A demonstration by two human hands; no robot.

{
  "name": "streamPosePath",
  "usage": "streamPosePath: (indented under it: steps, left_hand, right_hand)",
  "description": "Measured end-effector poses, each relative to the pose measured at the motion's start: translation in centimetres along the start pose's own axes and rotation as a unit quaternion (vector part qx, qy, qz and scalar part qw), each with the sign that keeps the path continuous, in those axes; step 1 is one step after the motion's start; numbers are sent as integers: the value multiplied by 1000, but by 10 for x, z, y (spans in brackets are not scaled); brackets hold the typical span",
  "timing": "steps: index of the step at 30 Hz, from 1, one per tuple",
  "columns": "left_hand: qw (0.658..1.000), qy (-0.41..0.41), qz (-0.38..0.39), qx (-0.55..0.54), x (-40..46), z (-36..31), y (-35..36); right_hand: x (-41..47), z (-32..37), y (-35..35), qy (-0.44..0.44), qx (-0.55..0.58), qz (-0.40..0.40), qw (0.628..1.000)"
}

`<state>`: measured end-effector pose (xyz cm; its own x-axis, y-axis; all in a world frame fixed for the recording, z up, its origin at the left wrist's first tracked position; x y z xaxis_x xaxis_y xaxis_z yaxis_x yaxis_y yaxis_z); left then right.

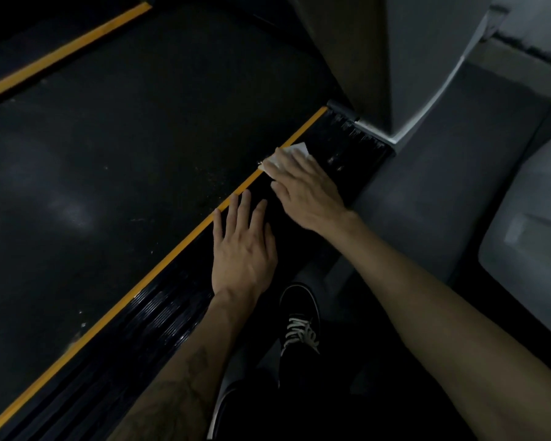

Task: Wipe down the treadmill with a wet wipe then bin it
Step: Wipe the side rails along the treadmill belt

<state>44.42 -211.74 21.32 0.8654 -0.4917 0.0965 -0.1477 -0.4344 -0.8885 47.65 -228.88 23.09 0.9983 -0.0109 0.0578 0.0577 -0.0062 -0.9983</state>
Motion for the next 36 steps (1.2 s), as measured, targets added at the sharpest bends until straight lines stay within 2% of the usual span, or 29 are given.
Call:
streamPosePath:
  steps: [4,6,9,11,14,17,19,22,25,27,30,33,36]
  left_hand:
    - [1000,-6,3,1,0,0,-1]
    - [1000,-2,9,3,1,0,-2]
    - [999,30,34,13,2,-2,-1]
    - [998,44,43,16,3,-5,0]
    - [998,34,43,15,2,-4,0]
    - [999,24,30,11,2,-4,-1]
    - [1000,13,22,9,7,-10,-3]
    - [1000,-2,14,23,16,-17,-3]
    - [1000,2,-3,22,17,-17,0]
    - [1000,14,2,20,17,-14,3]
    - [999,33,20,15,20,-14,5]
    - [999,46,26,9,20,-16,5]
    - [999,45,19,8,21,-15,5]
  right_hand:
    - [18,-32,-2,90,9,1,996]
    - [5,-21,-3,140,28,-3,990]
    - [-24,14,4,103,30,-7,994]
    - [-19,8,6,74,13,-10,997]
    - [-2,-22,4,110,10,2,994]
    - [-27,-9,5,153,19,-20,988]
    - [-40,6,9,115,28,-22,993]
    - [-20,-5,7,73,16,-10,997]
    - [-10,-26,5,123,6,3,992]
    - [-28,-15,6,170,11,-21,985]
    - [-46,11,12,146,24,-20,989]
    - [-28,-11,9,121,12,-10,992]
    - [-24,-32,6,157,-3,8,988]
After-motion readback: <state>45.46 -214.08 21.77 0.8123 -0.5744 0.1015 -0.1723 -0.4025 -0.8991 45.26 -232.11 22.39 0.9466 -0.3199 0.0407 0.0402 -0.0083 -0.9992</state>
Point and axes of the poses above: each hand's wrist, its own x-axis towards the middle knuckle, its own y-axis out of the palm, z = x × y, the point moved 2 cm from there along x, towards the middle knuckle, and after that the axes turned 10 degrees about -x, right-handed, at the moved point
